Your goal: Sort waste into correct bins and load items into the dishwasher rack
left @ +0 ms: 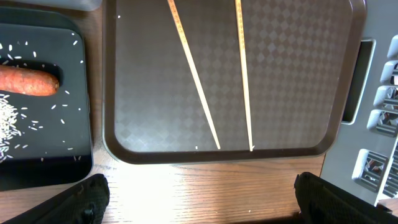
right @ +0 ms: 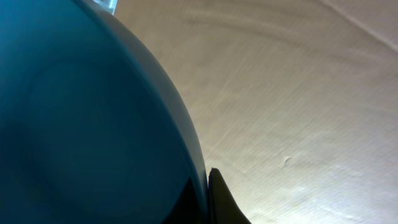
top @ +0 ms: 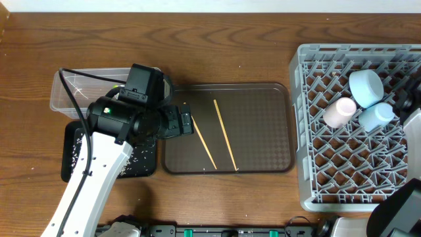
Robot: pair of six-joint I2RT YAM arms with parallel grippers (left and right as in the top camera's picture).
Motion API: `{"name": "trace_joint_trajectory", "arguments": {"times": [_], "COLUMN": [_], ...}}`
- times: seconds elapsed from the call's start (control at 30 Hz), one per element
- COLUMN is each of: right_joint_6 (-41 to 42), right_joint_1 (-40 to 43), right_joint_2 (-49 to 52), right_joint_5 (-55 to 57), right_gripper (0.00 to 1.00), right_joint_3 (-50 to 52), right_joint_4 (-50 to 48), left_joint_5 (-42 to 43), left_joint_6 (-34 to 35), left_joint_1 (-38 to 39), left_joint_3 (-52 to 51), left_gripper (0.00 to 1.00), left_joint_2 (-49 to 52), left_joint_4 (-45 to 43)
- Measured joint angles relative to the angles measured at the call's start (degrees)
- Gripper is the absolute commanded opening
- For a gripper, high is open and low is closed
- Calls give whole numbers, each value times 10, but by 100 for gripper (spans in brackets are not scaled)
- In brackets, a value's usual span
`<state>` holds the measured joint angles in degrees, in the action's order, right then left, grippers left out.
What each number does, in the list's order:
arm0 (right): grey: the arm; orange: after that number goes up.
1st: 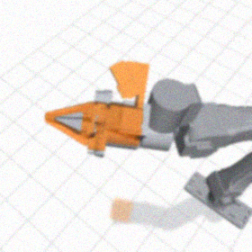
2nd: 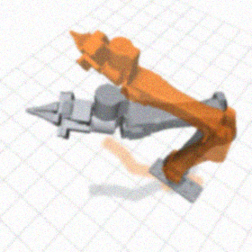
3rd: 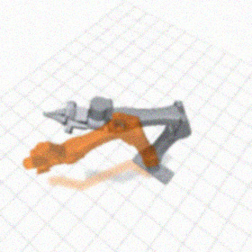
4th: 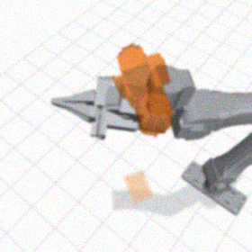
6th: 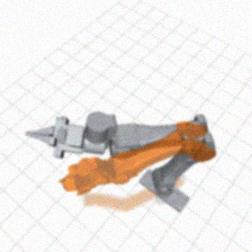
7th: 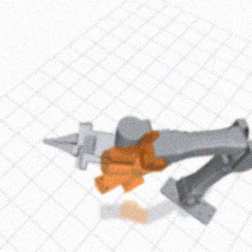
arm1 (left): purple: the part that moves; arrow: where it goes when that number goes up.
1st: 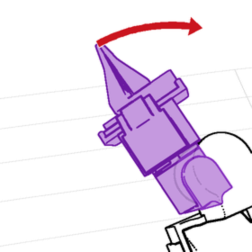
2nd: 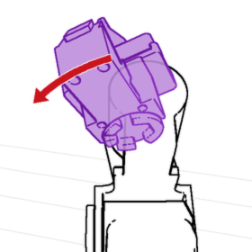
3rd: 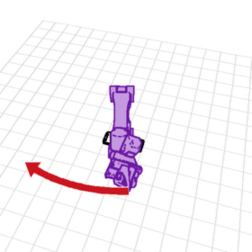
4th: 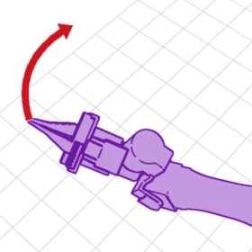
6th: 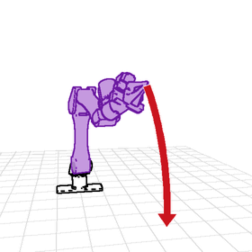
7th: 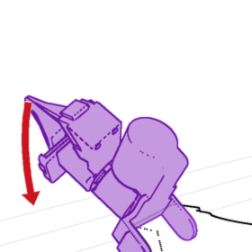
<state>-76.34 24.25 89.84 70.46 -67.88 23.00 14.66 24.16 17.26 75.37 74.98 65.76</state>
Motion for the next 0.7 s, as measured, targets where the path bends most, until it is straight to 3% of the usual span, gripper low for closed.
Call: {"name": "trace_joint_trajectory", "arguments": {"times": [0.63,0.7], "right_joint_6": [-5,-3], "right_joint_1": [-64,-67], "right_joint_2": [0,-1], "right_joint_5": [50,47], "right_gripper": [2,8], "right_joint_3": [0,1], "right_joint_4": [-2,0], "left_joint_5": [0,0], "left_joint_6": [0,0], "left_joint_1": [0,0], "left_joint_3": [0,0], "left_gripper": [98,98], "left_joint_2": [0,0], "left_joint_4": [0,0]}}
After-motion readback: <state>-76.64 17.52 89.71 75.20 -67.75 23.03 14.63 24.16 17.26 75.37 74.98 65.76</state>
